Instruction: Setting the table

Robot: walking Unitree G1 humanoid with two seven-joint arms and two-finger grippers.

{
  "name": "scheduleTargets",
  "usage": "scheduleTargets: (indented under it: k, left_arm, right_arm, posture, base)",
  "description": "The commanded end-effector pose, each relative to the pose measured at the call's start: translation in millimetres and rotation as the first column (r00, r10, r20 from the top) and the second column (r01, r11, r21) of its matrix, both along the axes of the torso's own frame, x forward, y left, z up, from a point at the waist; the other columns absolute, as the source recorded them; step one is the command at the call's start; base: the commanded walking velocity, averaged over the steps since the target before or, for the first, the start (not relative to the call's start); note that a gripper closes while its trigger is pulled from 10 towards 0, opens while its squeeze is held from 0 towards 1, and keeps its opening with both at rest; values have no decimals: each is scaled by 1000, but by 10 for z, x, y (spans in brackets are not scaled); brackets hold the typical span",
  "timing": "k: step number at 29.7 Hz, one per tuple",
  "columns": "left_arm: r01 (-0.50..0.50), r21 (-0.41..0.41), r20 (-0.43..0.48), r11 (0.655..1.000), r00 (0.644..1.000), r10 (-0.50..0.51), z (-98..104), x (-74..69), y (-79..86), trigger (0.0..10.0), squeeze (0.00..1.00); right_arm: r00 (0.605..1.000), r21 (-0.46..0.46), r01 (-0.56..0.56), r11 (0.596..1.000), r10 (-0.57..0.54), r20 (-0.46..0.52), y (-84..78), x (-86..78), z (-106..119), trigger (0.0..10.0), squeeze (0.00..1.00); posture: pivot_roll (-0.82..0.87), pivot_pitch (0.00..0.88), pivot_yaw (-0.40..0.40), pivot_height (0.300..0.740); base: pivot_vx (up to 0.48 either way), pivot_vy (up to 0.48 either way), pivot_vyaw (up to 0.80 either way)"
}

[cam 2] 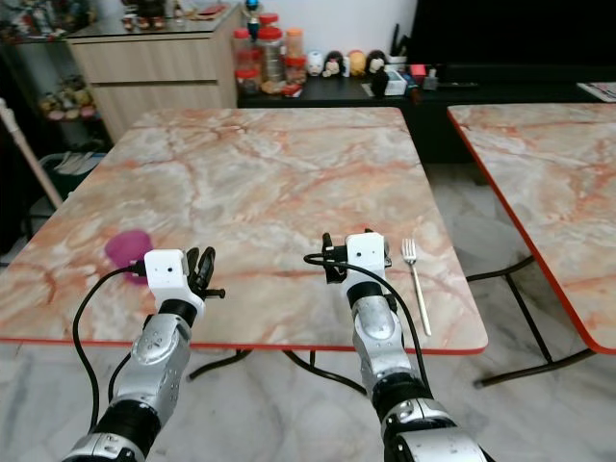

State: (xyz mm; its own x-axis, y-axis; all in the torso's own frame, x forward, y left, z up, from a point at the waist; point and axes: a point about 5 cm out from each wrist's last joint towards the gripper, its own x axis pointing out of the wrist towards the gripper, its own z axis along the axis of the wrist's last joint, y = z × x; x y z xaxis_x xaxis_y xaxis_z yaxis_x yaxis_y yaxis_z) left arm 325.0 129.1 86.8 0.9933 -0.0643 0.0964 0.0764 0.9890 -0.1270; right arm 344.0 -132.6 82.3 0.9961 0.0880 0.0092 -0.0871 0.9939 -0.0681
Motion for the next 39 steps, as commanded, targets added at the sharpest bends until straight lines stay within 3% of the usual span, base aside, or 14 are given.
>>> scheduleTargets:
  k: [1,24,27,34,39]
  left_arm:
    - [-14,10,-1,1000,1000,14,2,9,48,10000,0]
    - [-21,8,3,1000,1000,21,3,-2,62,10000,0]
    - [-11,5,13,1000,1000,11,13,-8,49,10000,0]
    - [-10,5,14,1000,1000,10,13,-12,57,10000,0]
    - [5,8,-2,1000,1000,-5,-24,-37,49,10000,0]
  right_arm:
    - [1000,4,-17,1000,17,11,59,16,31,10000,0]
    - [999,35,-43,998,42,27,127,-61,-23,10000,0]
    - [998,25,-56,998,56,17,148,-129,-89,10000,0]
    - [999,20,-43,999,42,10,104,-188,-135,10000,0]
    - [998,-50,50,997,-52,-41,-116,-290,-173,10000,0]
  posture:
    - [37,0,25,728]
    - [38,0,22,728]
    - [40,0,21,728]
    - [40,0,23,728]
    - [22,0,32,728]
  base:
    - [262,0,0]
    - [262,0,-44]
    - [0,0,0]
    - [0,0,0]
    - [0,0,0]
